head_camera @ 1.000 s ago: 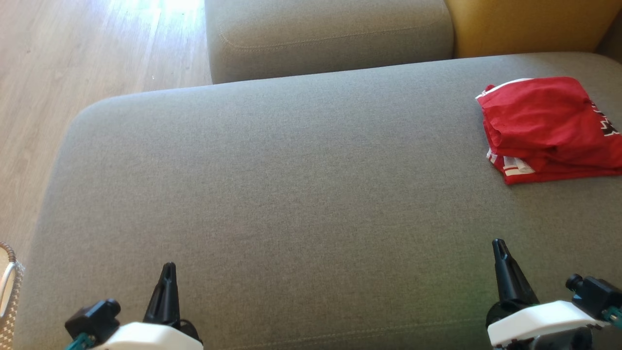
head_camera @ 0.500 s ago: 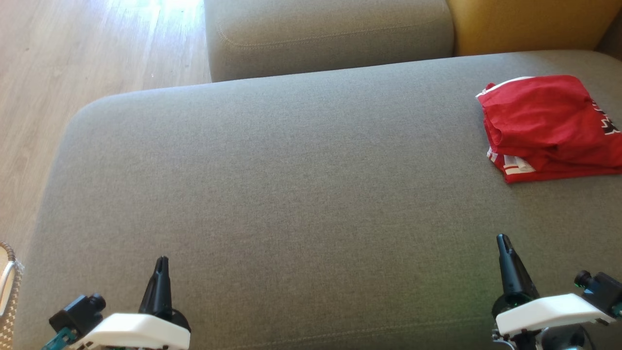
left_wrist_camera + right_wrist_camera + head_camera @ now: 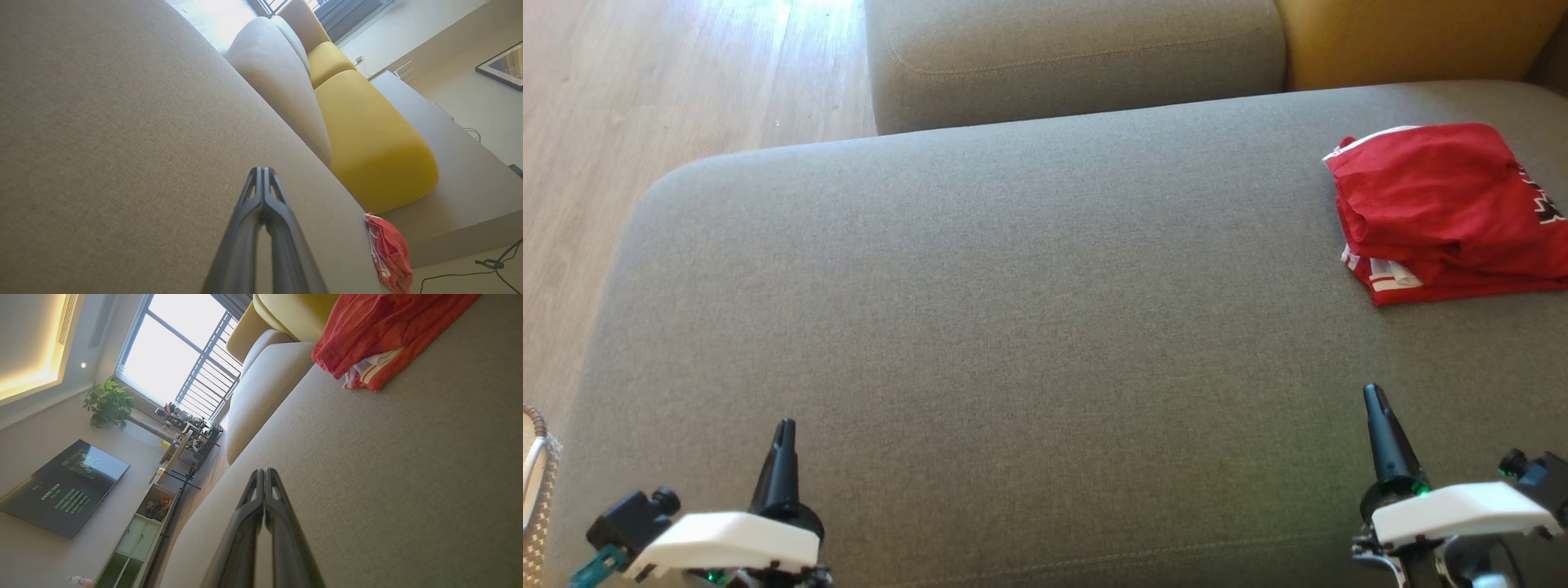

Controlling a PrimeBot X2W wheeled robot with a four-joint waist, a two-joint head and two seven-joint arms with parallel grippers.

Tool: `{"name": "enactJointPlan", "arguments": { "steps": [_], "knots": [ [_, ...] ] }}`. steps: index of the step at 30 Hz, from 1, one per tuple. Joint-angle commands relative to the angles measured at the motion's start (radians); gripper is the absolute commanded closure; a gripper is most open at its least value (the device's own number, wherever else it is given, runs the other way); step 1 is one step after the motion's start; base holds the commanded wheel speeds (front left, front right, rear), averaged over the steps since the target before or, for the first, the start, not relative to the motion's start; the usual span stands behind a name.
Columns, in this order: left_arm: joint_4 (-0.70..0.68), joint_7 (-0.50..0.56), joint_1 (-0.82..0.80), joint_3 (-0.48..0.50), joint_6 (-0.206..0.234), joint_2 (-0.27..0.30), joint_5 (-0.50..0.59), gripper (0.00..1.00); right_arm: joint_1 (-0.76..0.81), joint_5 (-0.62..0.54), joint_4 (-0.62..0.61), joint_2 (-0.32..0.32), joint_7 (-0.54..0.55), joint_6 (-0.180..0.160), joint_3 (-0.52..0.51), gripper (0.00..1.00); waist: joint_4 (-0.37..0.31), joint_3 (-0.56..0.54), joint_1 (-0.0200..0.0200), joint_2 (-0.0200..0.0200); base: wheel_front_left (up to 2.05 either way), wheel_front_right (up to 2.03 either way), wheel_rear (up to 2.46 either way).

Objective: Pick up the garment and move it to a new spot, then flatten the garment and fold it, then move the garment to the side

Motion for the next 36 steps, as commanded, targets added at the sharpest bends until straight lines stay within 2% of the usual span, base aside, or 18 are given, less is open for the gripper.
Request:
{"name": "enactJointPlan", "arguments": {
  "steps": [1, 36],
  "knots": [
    [-0.025, 0.007, -0.058, 0.029, -0.008, 0.017, -0.03, 1.0, -0.059, 0.031, -0.029, -0.017, 0.007, 0.0, 0.004, 1.0, 0.0, 0.0, 0.0, -0.0001, 0.0, 0.0, 0.0],
    [0.049, 0.104, -0.159, 0.107, -0.074, 0.019, -0.463, 1.0, -0.126, 0.442, 0.007, -0.02, 0.106, 0.0, -0.018, 1.0, -0.002, 0.013, 0.0, -0.0001, 0.0, 0.0, 0.0]
  ]
}}
